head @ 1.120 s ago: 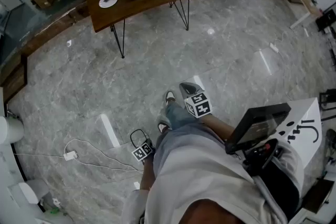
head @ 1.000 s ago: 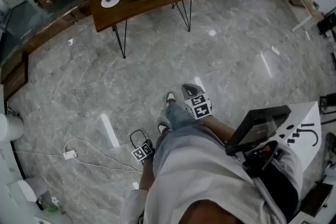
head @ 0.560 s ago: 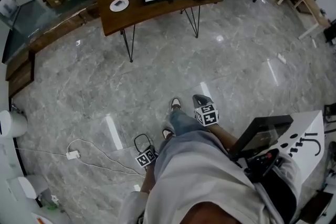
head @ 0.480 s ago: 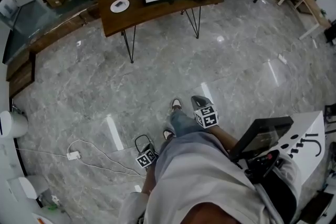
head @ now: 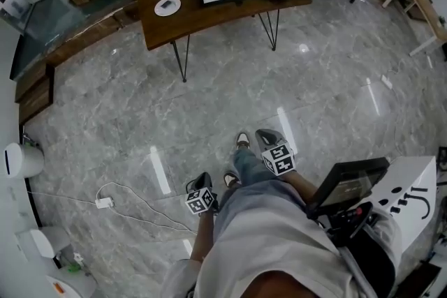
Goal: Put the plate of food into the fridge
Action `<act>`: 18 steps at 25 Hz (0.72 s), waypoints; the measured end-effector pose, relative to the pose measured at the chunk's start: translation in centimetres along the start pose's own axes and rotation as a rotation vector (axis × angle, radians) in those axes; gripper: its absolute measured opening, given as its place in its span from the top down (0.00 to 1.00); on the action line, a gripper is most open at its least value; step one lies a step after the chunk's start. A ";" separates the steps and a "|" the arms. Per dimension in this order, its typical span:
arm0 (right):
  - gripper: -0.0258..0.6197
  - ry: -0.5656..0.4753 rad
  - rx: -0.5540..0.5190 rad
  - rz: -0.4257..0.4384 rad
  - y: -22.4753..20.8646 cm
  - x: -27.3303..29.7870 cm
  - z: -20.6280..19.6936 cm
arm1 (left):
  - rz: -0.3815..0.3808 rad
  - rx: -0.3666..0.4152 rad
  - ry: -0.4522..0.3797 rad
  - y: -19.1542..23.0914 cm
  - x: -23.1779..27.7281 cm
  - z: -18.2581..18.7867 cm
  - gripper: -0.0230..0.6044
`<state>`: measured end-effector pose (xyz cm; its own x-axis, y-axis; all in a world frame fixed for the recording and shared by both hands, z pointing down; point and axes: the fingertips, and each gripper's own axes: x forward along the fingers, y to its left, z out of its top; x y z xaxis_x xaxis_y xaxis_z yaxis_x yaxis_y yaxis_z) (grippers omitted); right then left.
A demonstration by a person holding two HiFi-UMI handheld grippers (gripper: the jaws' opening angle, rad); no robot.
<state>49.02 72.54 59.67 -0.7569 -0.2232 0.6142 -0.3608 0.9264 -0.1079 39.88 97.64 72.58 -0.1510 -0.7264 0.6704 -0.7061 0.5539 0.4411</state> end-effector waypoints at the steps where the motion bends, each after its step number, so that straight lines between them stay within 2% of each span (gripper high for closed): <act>1: 0.93 -0.012 -0.004 0.008 -0.7 0.9 1.4 | -0.009 0.037 -0.031 -1.0 0.9 2.6 0.93; 6: 0.93 -0.080 -0.029 0.064 -5.5 5.7 8.4 | -0.061 0.170 -0.185 -7.1 6.9 16.2 0.93; 10: 0.93 -0.133 -0.033 0.098 -11.6 8.0 13.9 | -0.117 0.254 -0.282 -14.5 12.1 26.3 0.93; 14: 0.93 -0.156 0.003 0.077 -19.4 12.3 18.0 | -0.151 0.330 -0.324 -20.5 19.3 34.6 0.93; 16: 0.93 -0.177 0.061 0.065 -23.9 15.4 19.9 | -0.156 0.362 -0.334 -22.4 23.6 38.3 0.93; 18: 0.93 -0.209 0.091 0.058 -26.4 16.9 21.5 | -0.165 0.396 -0.346 -23.8 26.0 40.9 0.93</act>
<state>34.03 37.79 56.10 -0.8710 -0.2370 0.4304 -0.3538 0.9104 -0.2146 24.47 48.87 55.10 -0.1878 -0.9190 0.3467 -0.9358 0.2746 0.2209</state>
